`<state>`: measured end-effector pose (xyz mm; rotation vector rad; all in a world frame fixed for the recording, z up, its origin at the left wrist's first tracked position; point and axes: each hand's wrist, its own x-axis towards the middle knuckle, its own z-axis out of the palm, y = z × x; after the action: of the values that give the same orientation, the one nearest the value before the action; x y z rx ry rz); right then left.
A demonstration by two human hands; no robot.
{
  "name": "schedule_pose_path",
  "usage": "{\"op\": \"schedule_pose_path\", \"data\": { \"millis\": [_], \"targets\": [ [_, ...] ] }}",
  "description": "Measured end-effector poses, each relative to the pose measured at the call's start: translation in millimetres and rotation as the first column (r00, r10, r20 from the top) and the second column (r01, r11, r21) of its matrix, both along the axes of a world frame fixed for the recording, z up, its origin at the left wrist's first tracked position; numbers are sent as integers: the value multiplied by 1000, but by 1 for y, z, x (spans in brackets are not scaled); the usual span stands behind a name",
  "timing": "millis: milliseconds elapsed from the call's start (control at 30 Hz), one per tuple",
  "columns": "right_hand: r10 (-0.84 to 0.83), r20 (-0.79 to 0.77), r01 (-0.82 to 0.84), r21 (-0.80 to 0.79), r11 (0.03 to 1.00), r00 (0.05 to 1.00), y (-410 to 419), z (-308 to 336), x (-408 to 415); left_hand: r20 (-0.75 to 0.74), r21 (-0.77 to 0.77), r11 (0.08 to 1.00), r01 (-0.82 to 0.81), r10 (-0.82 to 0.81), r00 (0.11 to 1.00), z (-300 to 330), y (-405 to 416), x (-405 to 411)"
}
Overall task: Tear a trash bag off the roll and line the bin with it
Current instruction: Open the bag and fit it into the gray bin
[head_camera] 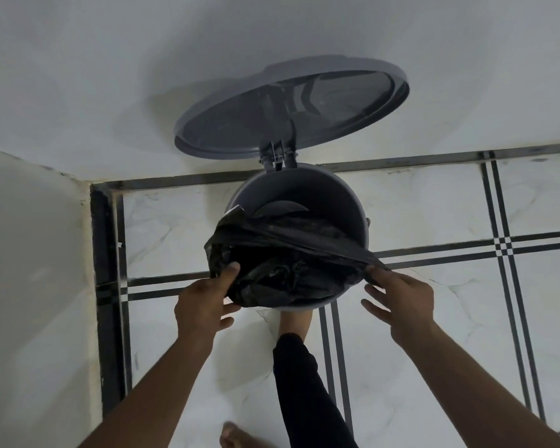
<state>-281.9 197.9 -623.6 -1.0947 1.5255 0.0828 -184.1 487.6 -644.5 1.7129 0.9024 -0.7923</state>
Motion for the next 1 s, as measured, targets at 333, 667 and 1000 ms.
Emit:
{"op": "schedule_pose_path", "data": {
  "millis": [333,667,1000],
  "targets": [
    [573,-316,-654,-398,644,756,16,-31,-42,394,290,884,367,-460,796,-19,15,-56],
    [461,-153,-485,-309,818,874,-16,-36,32,389,178,915,361,-403,829,-6,4,28],
    [597,-139,-585,-459,668,790,-34,-18,84,362,217,902,373,-429,827,5,-23,121]
  ]
}}
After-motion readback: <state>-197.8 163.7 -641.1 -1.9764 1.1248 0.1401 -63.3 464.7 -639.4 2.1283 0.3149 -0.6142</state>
